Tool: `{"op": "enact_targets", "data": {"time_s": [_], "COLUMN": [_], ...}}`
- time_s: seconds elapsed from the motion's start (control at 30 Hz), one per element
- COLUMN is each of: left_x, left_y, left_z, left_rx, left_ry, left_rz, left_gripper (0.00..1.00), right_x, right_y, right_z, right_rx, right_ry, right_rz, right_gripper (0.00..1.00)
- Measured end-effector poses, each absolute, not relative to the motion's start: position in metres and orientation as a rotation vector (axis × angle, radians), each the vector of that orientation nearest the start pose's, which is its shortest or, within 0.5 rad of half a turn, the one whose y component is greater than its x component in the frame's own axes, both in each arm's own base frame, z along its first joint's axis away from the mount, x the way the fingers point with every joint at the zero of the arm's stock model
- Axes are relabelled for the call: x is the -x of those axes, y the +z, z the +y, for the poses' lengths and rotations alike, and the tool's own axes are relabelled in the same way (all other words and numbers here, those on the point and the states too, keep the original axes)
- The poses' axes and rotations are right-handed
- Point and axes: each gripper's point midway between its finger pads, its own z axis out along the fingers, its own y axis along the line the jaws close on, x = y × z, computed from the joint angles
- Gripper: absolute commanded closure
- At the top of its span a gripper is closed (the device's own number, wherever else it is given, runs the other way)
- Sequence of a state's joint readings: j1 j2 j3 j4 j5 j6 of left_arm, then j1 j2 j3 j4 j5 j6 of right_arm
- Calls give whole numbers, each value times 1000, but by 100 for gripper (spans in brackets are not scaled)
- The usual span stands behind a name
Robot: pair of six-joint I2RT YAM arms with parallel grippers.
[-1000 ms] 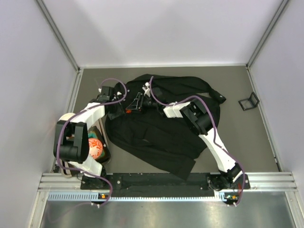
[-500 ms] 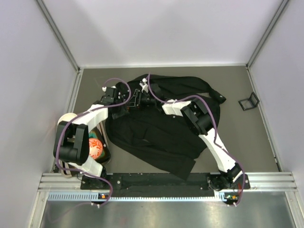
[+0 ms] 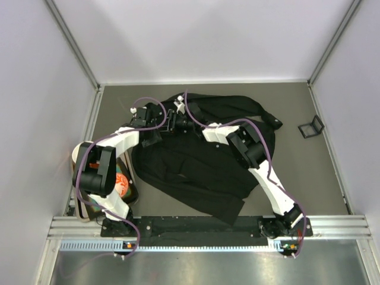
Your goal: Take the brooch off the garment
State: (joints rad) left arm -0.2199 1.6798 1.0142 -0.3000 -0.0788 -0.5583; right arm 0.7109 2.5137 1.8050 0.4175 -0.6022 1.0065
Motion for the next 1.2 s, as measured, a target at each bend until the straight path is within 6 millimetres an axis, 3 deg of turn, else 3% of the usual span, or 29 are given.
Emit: {"op": "enact_targets", "data": {"time_s": [0.37,0.57,0.73,1.0,1.2], "left_x": [-387,-389,-392,-392,-389], "left_y": [41,41,42,41,39], "left_z": [-89,-89,-90,-92,-94], "left_rx": [481,496,499,513,522], "left_ry": [-170,-170,-175,-193,-212], "left_rz": [2496,2485,2476,2481,2492], "left_gripper": [59,71,73,40,34], "right_x": [-407,-406,-407,-412,-415], "right_y": [81,81,81,80,76], "right_z": [518,518,518,516,515], "right_rx": [157,157,157,141,128], "right_ry": [1655,1661,1660,1649,1641], "right_rz": [2193,2194,2194,2193,2197], "right_gripper": [54,54,54,54,54]}}
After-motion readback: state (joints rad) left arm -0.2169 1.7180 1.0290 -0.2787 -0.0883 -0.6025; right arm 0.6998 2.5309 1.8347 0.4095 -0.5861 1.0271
